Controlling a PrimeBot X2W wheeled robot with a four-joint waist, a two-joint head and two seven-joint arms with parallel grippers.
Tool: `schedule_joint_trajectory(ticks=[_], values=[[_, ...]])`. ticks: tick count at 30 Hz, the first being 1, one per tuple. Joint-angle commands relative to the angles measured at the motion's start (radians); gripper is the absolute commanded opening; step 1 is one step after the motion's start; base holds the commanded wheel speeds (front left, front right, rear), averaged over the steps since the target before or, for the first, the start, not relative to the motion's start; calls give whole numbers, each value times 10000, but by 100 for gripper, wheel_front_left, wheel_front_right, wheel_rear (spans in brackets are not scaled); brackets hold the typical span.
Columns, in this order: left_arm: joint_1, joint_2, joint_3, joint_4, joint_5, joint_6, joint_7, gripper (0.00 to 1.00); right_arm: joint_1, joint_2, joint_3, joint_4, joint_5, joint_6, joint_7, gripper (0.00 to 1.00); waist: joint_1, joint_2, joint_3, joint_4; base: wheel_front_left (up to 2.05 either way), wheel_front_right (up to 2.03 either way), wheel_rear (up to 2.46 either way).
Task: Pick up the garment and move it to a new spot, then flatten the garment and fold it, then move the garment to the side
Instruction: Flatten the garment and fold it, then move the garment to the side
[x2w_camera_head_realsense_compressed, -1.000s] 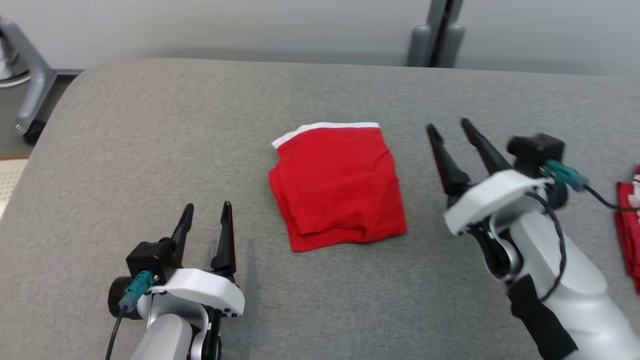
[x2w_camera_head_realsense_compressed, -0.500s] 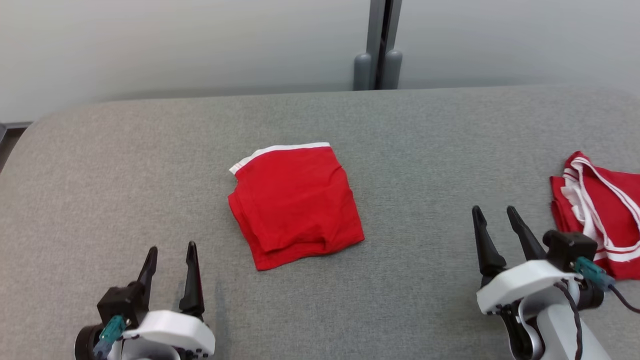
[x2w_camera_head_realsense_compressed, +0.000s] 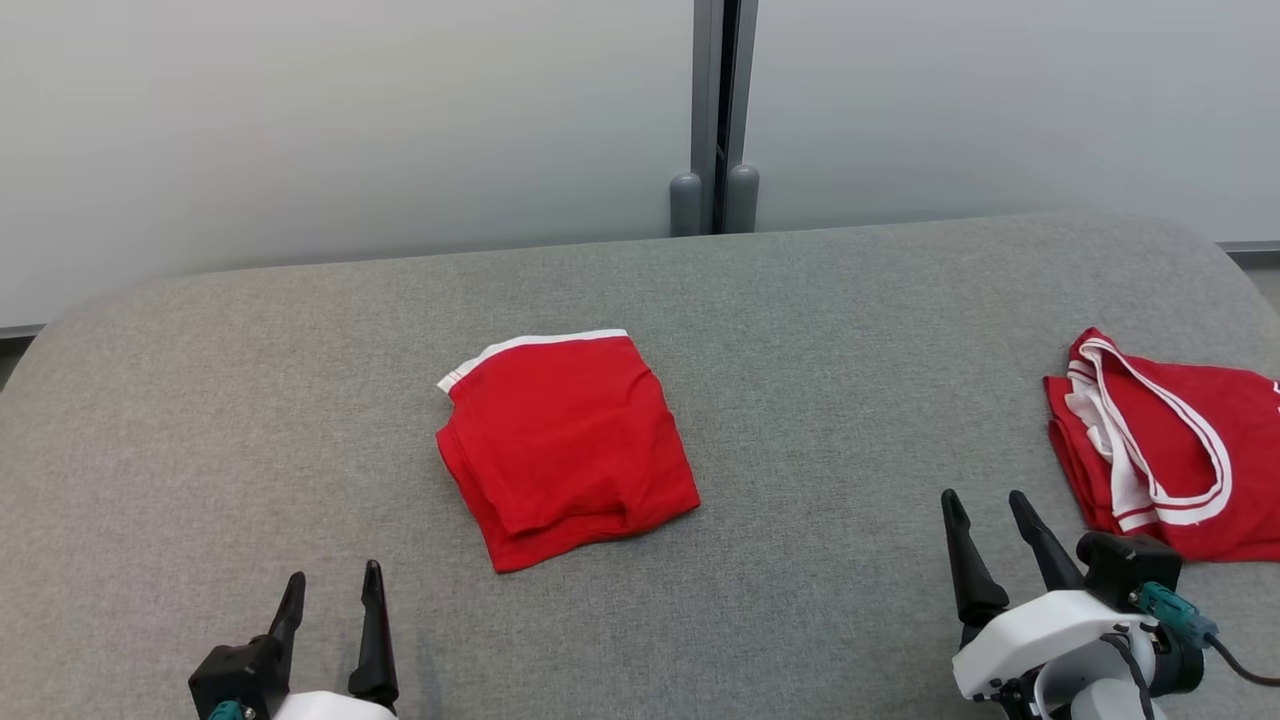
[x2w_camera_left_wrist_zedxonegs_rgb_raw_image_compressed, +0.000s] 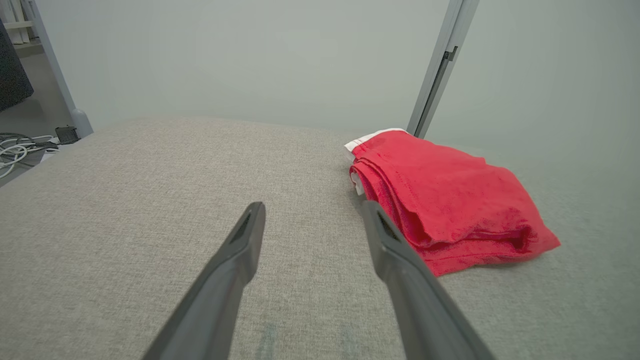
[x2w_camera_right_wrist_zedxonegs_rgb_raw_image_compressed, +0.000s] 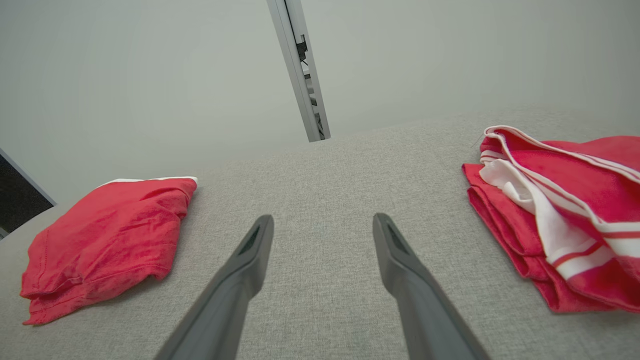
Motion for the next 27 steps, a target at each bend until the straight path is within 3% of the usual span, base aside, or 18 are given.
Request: schedule_joint_trajectory(ticks=[1,7,13,20,27], values=[[21,41,-18,-38,39,23,-45,100,63,-46,17,13,48,3,-44,100,0,-1,22,31,0,0,0],[-413,44,-332,-178,-233,8,-45,100,-326,-46,422,183,358,3,-43,100,0,-1,488,449,0,0,0],[-1007,44,-991,-226,-379,-10,-45,100,-1653,-40,1388,657,702,3,-44,100,0,-1,1423,1377,0,0,0],[-1560,42,-1745,-255,-633,89,-45,100,-3830,-53,2309,2299,1330,2,-39,100,0,-1,2315,2701,0,0,0],[-1776,38,-1920,-302,-765,179,-45,100,-5264,-54,2711,4202,2102,3,394,100,0,-1,2762,3441,0,0,0]])
